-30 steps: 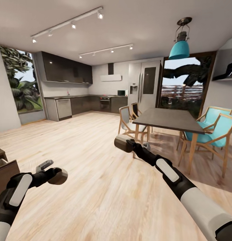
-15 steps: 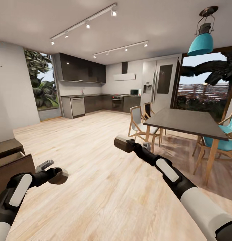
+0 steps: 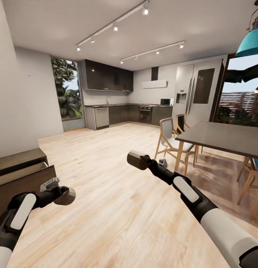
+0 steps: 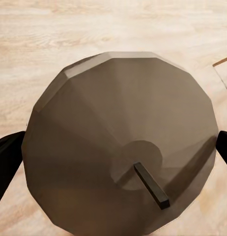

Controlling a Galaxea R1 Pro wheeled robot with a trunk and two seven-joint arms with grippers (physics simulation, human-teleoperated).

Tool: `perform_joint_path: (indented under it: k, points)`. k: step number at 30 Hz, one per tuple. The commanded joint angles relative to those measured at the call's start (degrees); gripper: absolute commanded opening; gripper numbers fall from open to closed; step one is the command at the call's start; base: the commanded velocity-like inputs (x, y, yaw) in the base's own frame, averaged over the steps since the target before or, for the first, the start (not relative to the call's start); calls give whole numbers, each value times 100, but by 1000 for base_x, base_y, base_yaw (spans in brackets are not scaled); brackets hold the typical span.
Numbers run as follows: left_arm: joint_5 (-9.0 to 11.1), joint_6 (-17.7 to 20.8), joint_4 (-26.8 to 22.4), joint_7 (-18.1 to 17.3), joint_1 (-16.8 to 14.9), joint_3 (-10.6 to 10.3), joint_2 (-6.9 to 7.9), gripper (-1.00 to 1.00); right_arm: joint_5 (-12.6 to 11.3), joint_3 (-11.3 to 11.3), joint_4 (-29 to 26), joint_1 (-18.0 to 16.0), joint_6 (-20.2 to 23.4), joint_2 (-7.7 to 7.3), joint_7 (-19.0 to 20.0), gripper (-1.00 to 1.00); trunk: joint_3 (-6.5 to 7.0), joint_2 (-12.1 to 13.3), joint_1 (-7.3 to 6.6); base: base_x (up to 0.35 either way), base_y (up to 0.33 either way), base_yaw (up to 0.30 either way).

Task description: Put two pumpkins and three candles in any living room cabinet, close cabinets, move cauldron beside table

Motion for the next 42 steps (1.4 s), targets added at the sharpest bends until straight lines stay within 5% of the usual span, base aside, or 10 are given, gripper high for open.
perform_joint_path:
  k: [1, 11, 38, 42]
  points:
    - [65, 23, -6, 52, -5, 3, -1, -100, -61, 12, -4, -5, 10, -6, 1, -100, -9, -3, 0, 136, -171, 269]
    - [82, 23, -6, 21, -5, 19, 7, -100, -60, 12, -3, -5, 2, -18, -177, -100, -36, -3, 0, 18, -27, 270]
    - [82, 23, -6, 20, -5, 10, 7, -100, -44, 72, -29, -5, 15, -4, -203, -100, 346, 1080, -593, 0, 0, 256]
    - [77, 23, -6, 20, -5, 10, 7, -100, -28, 59, -44, -5, 9, -4, -460, -100, 397, 1240, -681, 0, 0, 239]
